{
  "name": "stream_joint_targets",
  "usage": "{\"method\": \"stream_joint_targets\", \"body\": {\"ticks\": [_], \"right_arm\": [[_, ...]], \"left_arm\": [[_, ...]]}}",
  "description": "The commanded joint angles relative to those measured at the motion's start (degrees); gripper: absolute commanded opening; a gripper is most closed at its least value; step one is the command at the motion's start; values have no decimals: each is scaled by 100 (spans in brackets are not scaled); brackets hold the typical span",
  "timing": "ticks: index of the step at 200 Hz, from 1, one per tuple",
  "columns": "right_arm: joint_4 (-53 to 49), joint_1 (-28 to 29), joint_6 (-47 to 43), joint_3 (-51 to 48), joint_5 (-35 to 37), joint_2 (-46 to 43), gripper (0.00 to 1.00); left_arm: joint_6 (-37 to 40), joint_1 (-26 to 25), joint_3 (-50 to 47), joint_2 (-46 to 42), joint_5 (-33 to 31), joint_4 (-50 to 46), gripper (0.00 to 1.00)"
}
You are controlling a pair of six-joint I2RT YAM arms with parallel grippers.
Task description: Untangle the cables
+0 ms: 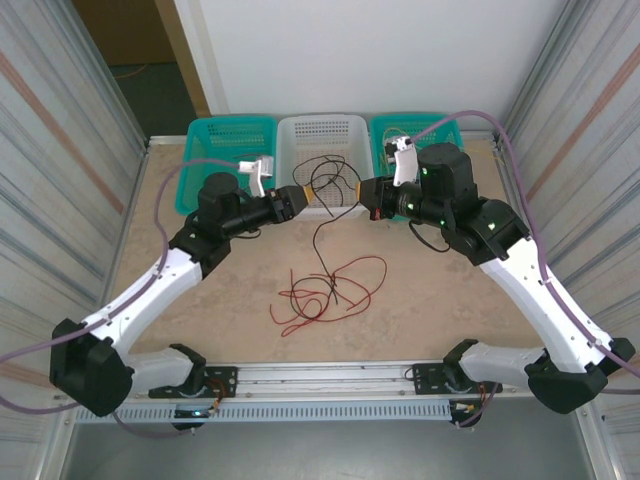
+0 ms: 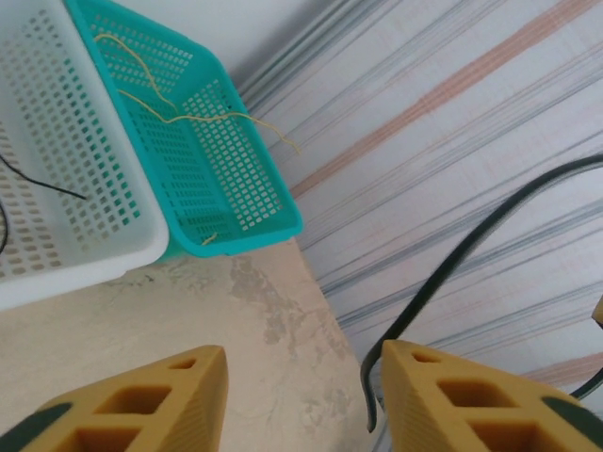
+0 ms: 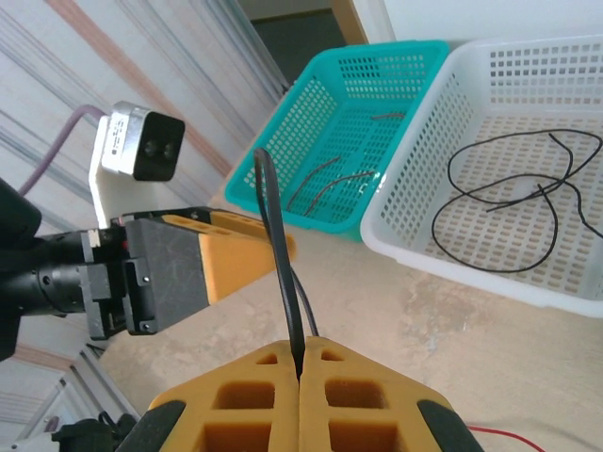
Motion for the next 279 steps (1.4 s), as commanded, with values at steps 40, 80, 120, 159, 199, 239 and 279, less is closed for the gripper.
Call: {"method": "stream_joint_targets", "body": {"ticks": [40,80,120,159,199,239,279], "right_arm": [[336,-110,190,-161,-210,10,0],[483,-390,312,-262,-456,18,0],[633,-548,371,-370,-681,70,0],[581,-663,297,-328,-665,257,0],[27,-1093,-124,284,-879,946,0],[-784,-941,-1121,1155,-609,1698,0],[-1062,-539,-1665,1587,-557,2030,0]], "left_arm": [[-561,-112,-319,41,455,1620,40],[-222,-112,-172,57,384,935,23],[-200,-116,-312,86,467,877,10],[500,-149,40,14,430,-36,0],[2940,-887,784,-230,-621,-2835,0],[3996,-1451,1030,-376,-550,-4200,0],[4473,-1703,1546,-3,95,-4946,0]]}}
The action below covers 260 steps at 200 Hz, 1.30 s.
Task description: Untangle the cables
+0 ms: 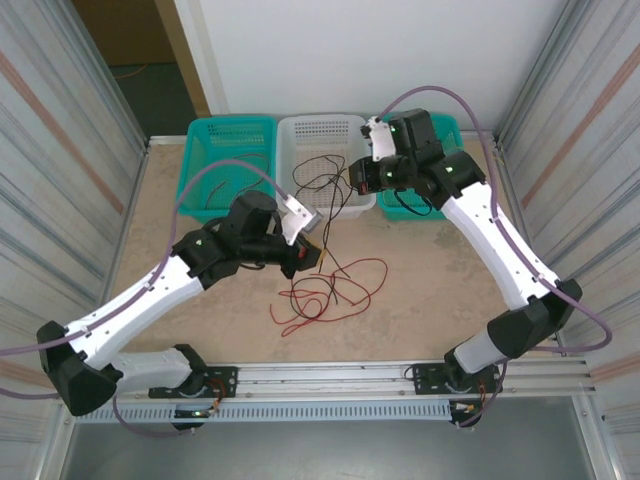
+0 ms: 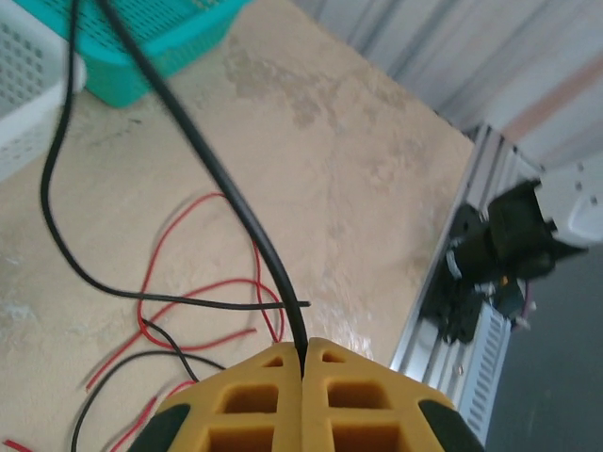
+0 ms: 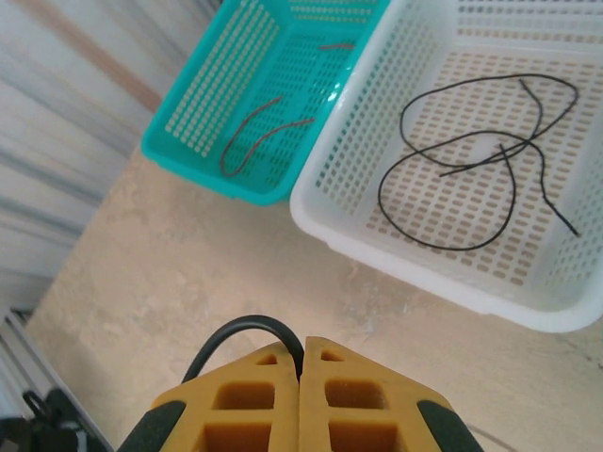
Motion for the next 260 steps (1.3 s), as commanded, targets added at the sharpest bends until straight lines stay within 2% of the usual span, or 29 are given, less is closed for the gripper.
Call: {"method": "stream_joint_targets", "body": {"ticks": [1,11,28,54,77,111,131,164,185,205,215,244,260], "right_arm": [[-201,189,-585,275,158,57,0],[-193,244,-621,275,141,48,0],[-251,309,-664,258,95,49,0],[-332,381,-729,75,-62,-54,0],[-337,481,-761,-213,-487,-198,0],[-616,979,-885,-513,-980,-150,0],[-779,1219,-891,-656,-1083,-95,0],[-582,1270,-728,-765,-777,-165,0],[-383,991,-562,-597,-356,-158,0],[75,585,-214,-403,-451,-158,0],[388,376,31,-300,-603,-167,0],[1615,-269,1081,-202,-1385,-80,0],[2040,-494,1539,3,-1406,150,0]], "left_arm": [[684,-76,445,207,596,-936,0],[705,-65,548,299,691,-1022,0],[608,87,595,136,402,-818,0],[252,716,410,-511,-728,-220,0],[77,1202,547,-683,-1757,-229,0],[529,1269,1001,-386,-1842,-275,0],[772,1269,1168,-291,-2324,-301,0],[1134,1277,1251,-214,-2528,-302,0],[1003,1282,1146,-189,-2687,-371,0],[581,1416,938,-270,-2990,-467,11],[323,1532,786,-373,-2955,-463,21],[-404,1664,212,-840,-2427,-32,53],[-845,1664,-57,-1065,-2179,246,62]]}}
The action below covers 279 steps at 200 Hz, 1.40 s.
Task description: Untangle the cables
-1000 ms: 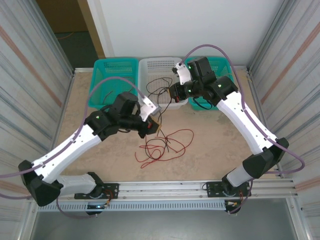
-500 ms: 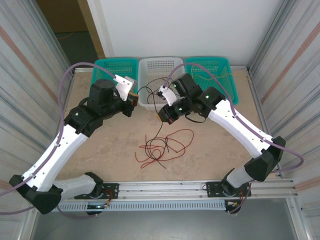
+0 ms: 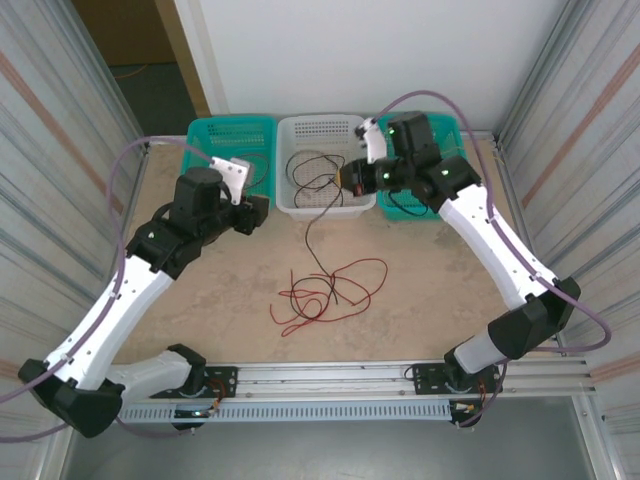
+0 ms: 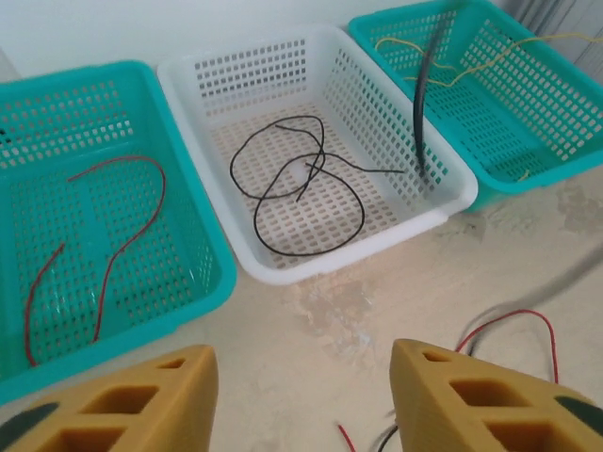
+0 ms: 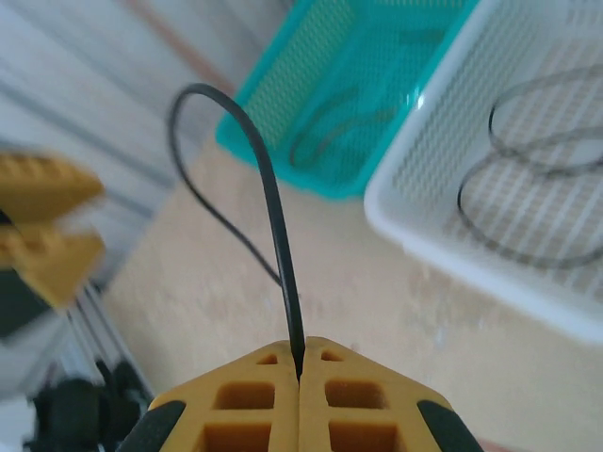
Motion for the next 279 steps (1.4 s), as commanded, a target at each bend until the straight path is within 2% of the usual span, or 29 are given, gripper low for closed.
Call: {"method": "stream_joint_targets", "body": {"ticks": [1,28,48,82,100,108,122,129,134,143,149,188,213,243,279], "right_arm": [[1148,-295,1066,388,-400,246,0],[1296,-459,1394,1134,-35,887,0],[1296,-630,1667,1781,147,1483,0],[1206,-976,2035,2703,50,2641,0],[936,-1116,2223,3334,-376,3322,0],[779,-1140,2246,3523,-456,3551,7],[543,-1160,2162,3594,-443,3745,28],[446,-1163,2091,3527,-361,3758,34],[397,-1166,2044,3447,-292,3733,39],[394,-1183,1993,3214,-163,3617,53],[462,-1191,1958,3018,-114,3492,57],[774,-1159,1661,1626,33,2450,56],[717,-952,1277,236,408,1442,56],[426,-356,870,-1458,1235,217,56],[201,373,1159,-3027,1704,-652,55]], "left_arm": [[-859,9,-337,-431,409,500,62],[-1585,18,-750,-666,341,648,68],[-2024,60,-949,-687,502,520,63],[-2684,71,-1273,-788,877,268,59],[-2905,79,-1480,-908,883,137,59],[-2978,79,-1570,-977,861,68,60],[-3126,80,-1726,-1090,750,-96,63],[-3223,80,-1816,-1122,664,-197,65],[-3285,95,-1870,-1136,619,-276,65],[-3373,125,-1948,-1126,588,-430,66],[-3425,155,-1994,-1101,599,-506,66],[-3663,308,-2243,-763,848,-680,63],[-3839,308,-2407,-369,1232,-554,59],[-4063,301,-2669,-1,1616,-217,54],[-4398,95,-2862,482,1845,220,52]]}}
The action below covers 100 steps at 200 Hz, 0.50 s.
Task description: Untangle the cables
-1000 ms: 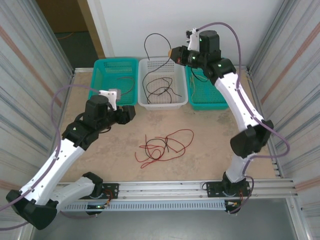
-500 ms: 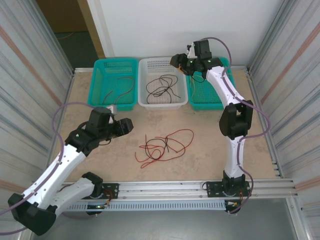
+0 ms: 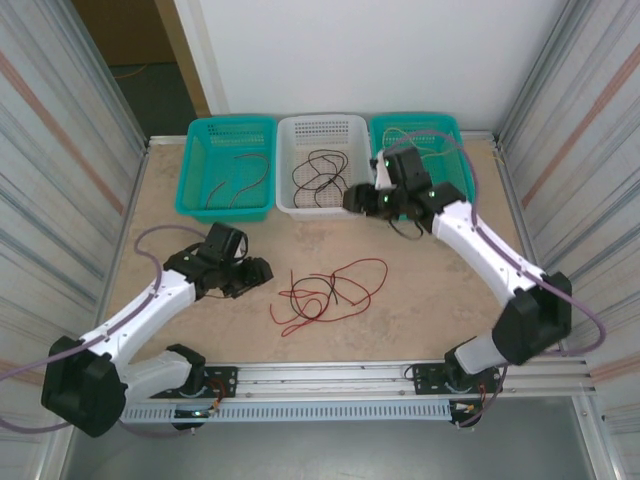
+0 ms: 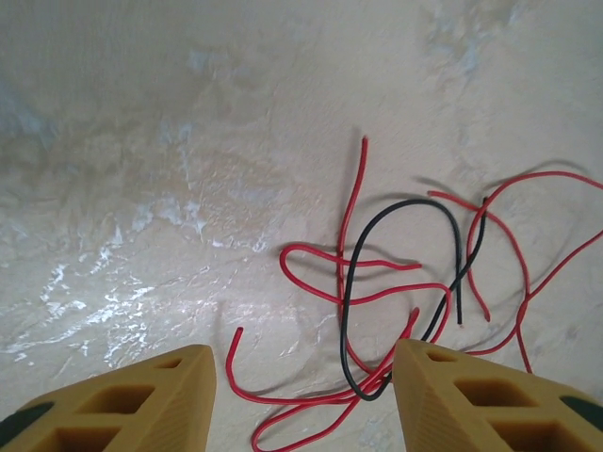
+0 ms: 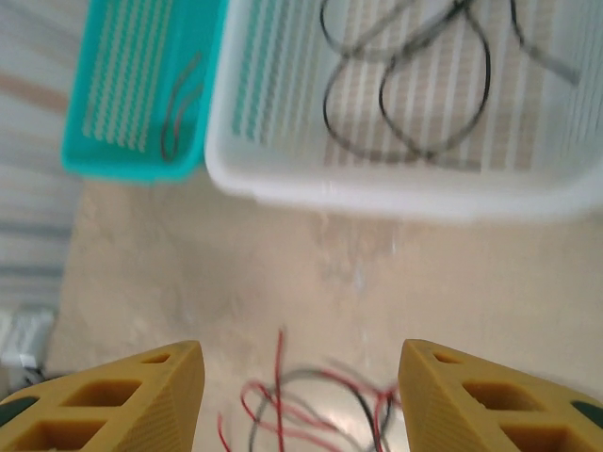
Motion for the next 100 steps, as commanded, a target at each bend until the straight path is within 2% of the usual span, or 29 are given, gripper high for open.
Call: {"method": "stream_joint_targets", "body": {"ticks": [1,37,76,100], "right_arm": [[-393,333,-33,-804,646,-275,55],[-730,920,377,-1606,1023,-429,52],[-923,767,802,-1925,1069,-484,53],[-1177,807,1255,-2019,1120,-344,55]], "left_arm": [[-340,-205,-86,278,305,384,52],[-290,-664,216,966,185,507,51],[-292,-829,429,1553,265,595,46],[-277,-911,539,1527,187,561,46]]}}
